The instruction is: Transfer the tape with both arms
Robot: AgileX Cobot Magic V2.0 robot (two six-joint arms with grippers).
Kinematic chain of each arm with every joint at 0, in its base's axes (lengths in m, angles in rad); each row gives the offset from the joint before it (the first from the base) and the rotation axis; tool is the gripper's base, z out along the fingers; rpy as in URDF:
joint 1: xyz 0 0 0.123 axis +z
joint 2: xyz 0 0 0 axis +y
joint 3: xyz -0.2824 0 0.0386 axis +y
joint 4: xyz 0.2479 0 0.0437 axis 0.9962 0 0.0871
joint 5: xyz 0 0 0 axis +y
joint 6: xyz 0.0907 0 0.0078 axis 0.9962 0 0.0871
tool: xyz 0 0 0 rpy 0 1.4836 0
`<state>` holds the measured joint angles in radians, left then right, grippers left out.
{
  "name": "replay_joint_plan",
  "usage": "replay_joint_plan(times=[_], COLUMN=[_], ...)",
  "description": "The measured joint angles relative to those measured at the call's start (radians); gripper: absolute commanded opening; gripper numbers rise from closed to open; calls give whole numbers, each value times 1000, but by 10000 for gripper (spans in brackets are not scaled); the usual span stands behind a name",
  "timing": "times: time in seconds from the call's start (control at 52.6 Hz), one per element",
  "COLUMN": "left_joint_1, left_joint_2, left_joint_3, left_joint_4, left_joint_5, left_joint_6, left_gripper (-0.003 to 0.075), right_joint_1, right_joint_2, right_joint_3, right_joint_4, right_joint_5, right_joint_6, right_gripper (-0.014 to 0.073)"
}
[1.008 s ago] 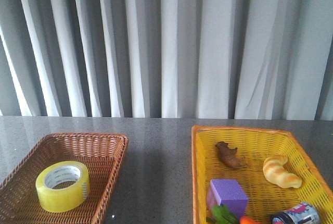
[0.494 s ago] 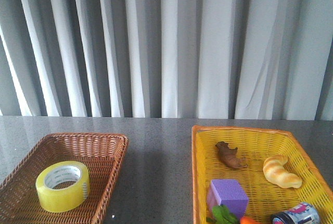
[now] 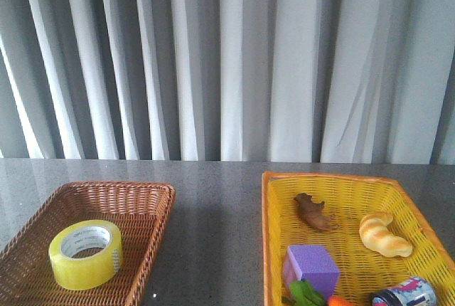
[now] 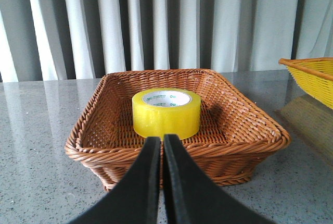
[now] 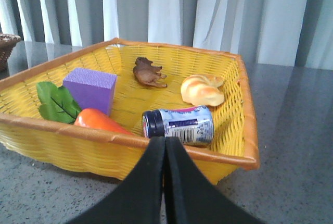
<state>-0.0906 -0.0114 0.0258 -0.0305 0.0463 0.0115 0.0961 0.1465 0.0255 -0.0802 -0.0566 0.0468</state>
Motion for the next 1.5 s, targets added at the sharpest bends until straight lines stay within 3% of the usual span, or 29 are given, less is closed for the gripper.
replay_joint_plan(times=[0.304, 0.627, 1.502], left_joint_1=[0, 0, 0], left_joint_2=[0, 0, 0], left_joint_3=[0, 0, 0], left_joint_4=[0, 0, 0], left_joint_5=[0, 0, 0], left_joint_6=[0, 0, 0], left_gripper=[-6, -6, -6], right_joint_1=[-20, -77, -77], right_joint_2=[-158, -157, -157], right_joint_3=[0, 0, 0], right_joint_4=[-48, -53, -54], right_joint_5=[141, 145, 149], right_joint_6=[3, 104, 106], right_gripper=[-8, -8, -8])
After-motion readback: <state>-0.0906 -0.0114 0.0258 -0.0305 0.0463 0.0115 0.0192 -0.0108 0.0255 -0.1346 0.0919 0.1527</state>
